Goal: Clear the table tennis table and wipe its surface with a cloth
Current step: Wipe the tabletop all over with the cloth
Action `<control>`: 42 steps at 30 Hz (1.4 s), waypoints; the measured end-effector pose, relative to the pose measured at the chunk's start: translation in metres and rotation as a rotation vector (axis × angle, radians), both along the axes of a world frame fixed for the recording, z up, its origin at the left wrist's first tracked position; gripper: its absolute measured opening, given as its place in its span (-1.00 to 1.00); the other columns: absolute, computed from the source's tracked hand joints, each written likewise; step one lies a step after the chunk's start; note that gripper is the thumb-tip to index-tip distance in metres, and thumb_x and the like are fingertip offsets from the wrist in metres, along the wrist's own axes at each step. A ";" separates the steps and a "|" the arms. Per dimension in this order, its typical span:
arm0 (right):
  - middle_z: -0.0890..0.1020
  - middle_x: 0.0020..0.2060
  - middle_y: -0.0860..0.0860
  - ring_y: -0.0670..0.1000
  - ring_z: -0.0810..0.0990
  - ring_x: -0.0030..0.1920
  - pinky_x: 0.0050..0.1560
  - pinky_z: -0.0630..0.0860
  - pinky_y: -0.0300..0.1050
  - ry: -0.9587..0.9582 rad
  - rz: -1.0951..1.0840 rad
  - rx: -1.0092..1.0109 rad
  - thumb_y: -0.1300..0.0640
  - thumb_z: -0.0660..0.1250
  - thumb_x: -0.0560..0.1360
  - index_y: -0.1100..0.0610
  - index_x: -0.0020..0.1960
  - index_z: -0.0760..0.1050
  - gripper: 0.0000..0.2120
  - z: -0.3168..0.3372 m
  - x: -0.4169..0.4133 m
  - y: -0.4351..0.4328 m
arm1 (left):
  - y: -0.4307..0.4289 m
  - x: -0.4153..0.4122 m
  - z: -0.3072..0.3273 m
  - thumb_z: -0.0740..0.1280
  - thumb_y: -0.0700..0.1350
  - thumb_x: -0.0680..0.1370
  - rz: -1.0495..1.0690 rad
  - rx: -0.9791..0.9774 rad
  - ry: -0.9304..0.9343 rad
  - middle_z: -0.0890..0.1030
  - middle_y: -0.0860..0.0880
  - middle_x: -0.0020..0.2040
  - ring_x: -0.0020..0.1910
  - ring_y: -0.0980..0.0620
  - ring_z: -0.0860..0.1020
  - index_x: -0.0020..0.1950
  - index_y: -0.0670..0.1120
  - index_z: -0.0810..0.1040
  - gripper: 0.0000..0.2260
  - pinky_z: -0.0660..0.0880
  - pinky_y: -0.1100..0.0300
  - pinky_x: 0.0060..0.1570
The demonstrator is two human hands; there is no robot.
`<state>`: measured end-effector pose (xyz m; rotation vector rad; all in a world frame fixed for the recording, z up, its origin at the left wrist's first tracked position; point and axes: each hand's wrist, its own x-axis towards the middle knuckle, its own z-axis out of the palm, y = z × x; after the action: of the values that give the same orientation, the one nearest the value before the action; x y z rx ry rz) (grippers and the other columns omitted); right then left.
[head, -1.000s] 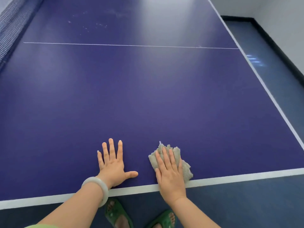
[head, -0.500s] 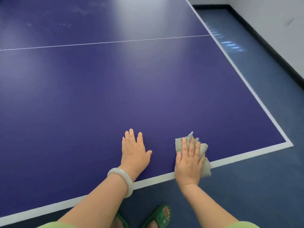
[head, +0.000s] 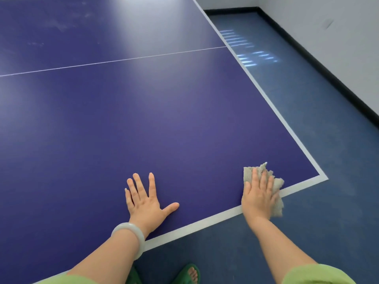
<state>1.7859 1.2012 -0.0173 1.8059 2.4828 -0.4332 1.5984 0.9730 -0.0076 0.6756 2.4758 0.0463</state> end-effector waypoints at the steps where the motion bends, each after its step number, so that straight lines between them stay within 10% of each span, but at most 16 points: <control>1: -0.08 0.61 0.02 0.09 -0.16 0.60 0.53 -0.07 0.26 0.006 -0.017 0.004 0.01 0.03 0.67 0.01 0.62 -0.05 -0.44 0.000 -0.009 -0.008 | 0.000 0.000 0.000 -0.04 0.60 0.34 -0.001 -0.010 0.001 -0.69 -0.17 0.32 0.35 -0.21 -0.64 0.35 0.05 -0.67 0.04 -0.44 -0.13 0.43; 5: 0.07 0.60 0.04 0.14 0.06 0.58 0.48 0.16 0.22 0.033 0.502 0.135 0.07 0.16 0.61 0.03 0.60 0.10 -0.42 -0.002 -0.039 -0.068 | 0.001 0.000 0.001 -0.07 0.61 0.32 -0.012 -0.046 0.012 -0.70 -0.16 0.31 0.36 -0.22 -0.62 0.35 0.05 -0.67 0.03 -0.43 -0.13 0.44; 10: 0.07 0.60 -0.08 0.01 -0.02 0.60 0.51 -0.05 0.13 0.028 1.017 0.121 -0.02 -0.02 0.65 -0.08 0.60 0.09 -0.49 -0.008 -0.015 -0.047 | 0.002 -0.001 0.002 -0.14 0.63 0.25 -0.016 -0.056 0.011 -0.71 -0.15 0.30 0.36 -0.21 -0.63 0.35 0.06 -0.68 0.04 -0.43 -0.14 0.44; 17: 0.02 0.60 -0.02 0.05 -0.06 0.60 0.54 0.02 0.20 -0.009 0.357 0.102 -0.09 -0.24 0.63 -0.06 0.61 0.00 -0.44 -0.006 0.015 0.045 | 0.003 0.001 -0.001 -0.23 0.64 0.19 -0.001 -0.051 0.030 -0.68 -0.17 0.34 0.38 -0.22 -0.60 0.36 0.05 -0.67 0.05 -0.44 -0.14 0.42; 24: 0.01 0.60 0.00 0.08 -0.05 0.60 0.54 0.00 0.23 -0.004 0.376 0.075 -0.11 -0.24 0.58 -0.04 0.61 0.02 -0.39 -0.002 0.013 0.043 | 0.092 0.028 0.017 0.01 0.29 0.61 -0.181 0.110 0.229 -0.24 -0.17 0.59 0.56 -0.18 -0.27 0.60 -0.10 -0.16 -0.27 -0.24 -0.06 0.54; 30: -0.07 0.60 -0.13 -0.06 -0.18 0.59 0.55 -0.06 0.11 0.039 0.651 0.065 -0.07 -0.15 0.64 -0.12 0.61 -0.03 -0.47 -0.008 0.049 0.074 | 0.205 0.052 0.019 0.01 0.21 0.65 -0.360 0.202 0.168 -0.26 -0.14 0.60 0.56 -0.13 -0.29 0.61 -0.07 -0.17 -0.34 -0.23 -0.04 0.54; 36: -0.01 0.61 0.01 0.07 -0.09 0.60 0.54 0.01 0.22 0.015 0.024 0.068 -0.03 -0.08 0.67 -0.03 0.61 -0.05 -0.48 -0.007 0.058 0.131 | 0.270 0.070 0.010 0.03 0.20 0.65 -0.498 0.235 0.126 -0.25 -0.10 0.60 0.56 -0.12 -0.29 0.61 -0.04 -0.16 -0.35 -0.25 -0.03 0.53; 42: 0.03 0.60 -0.02 0.06 -0.04 0.60 0.52 0.10 0.21 -0.001 0.363 0.090 -0.03 -0.13 0.62 -0.02 0.61 0.02 -0.45 -0.004 0.090 0.143 | 0.309 0.092 0.001 -0.07 0.21 0.66 -0.546 0.239 0.199 -0.29 -0.11 0.59 0.55 -0.13 -0.33 0.60 -0.04 -0.24 -0.37 -0.28 -0.05 0.53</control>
<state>1.8760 1.3441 -0.0214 1.3302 2.7860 -0.3015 1.6902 1.2818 -0.0069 1.4999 2.4014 0.0695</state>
